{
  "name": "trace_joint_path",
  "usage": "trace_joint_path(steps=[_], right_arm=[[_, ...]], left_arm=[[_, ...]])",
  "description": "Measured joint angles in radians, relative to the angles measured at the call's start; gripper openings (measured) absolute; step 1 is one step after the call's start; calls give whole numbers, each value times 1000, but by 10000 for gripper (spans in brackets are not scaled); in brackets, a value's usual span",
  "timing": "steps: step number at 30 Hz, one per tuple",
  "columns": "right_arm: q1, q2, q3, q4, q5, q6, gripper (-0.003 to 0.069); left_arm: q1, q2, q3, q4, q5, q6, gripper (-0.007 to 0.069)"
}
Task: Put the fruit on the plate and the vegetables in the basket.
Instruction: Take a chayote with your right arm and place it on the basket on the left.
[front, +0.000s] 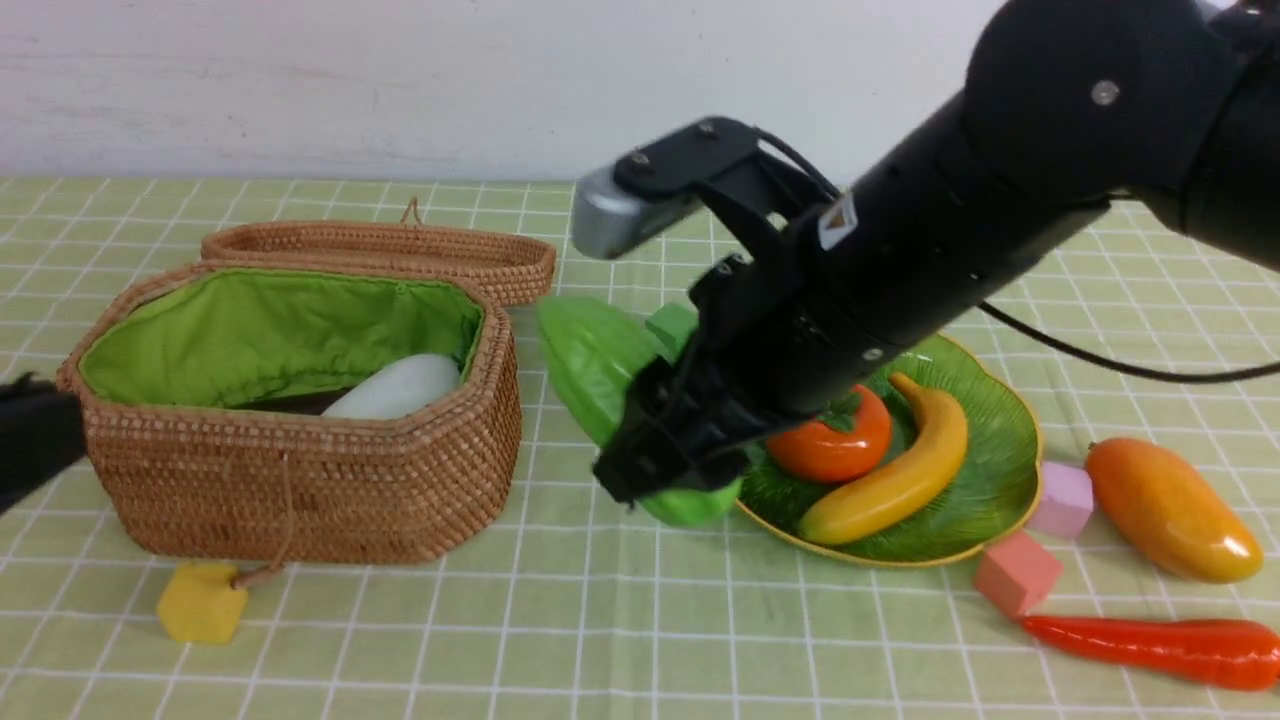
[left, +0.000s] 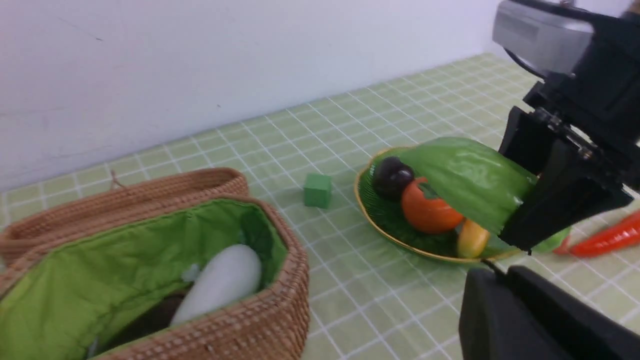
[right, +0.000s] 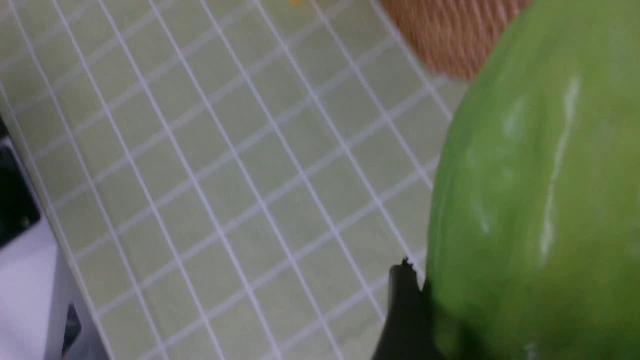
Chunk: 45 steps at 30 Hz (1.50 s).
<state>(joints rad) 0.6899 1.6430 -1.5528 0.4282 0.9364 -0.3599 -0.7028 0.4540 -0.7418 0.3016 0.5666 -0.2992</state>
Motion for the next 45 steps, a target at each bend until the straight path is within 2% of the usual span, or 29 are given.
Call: trace_joint_path(steps=[6,10,11,16,22,34,40,45], right_arm=[[88,91,-109,8,-184,-12,447],[123,164,-156,12,-332,-77,447],[132,216,-178,17,-414,-112,447],[133,342,-233,26,-609,-152,447],[133,464,-299,32,-737,-156,447],[150,503,-327,26,-789,-158,457],[149,497,-327,21,-739,-158,661],[146,450,-327,-7,-589,-158,661]], left_arm=[[0,0,-1,188,12,-155,20],[0,0,-1,264,14,-229,22],[0,0,-1,298,15,-264,22],[0,0,-1,403,15,-360,22],[0,0,-1,491,14,-464,22],[0,0,-1,506,8,-475,22],[0,0,-1,506,8,-475,28],[0,0,-1,507,4,-475,29]])
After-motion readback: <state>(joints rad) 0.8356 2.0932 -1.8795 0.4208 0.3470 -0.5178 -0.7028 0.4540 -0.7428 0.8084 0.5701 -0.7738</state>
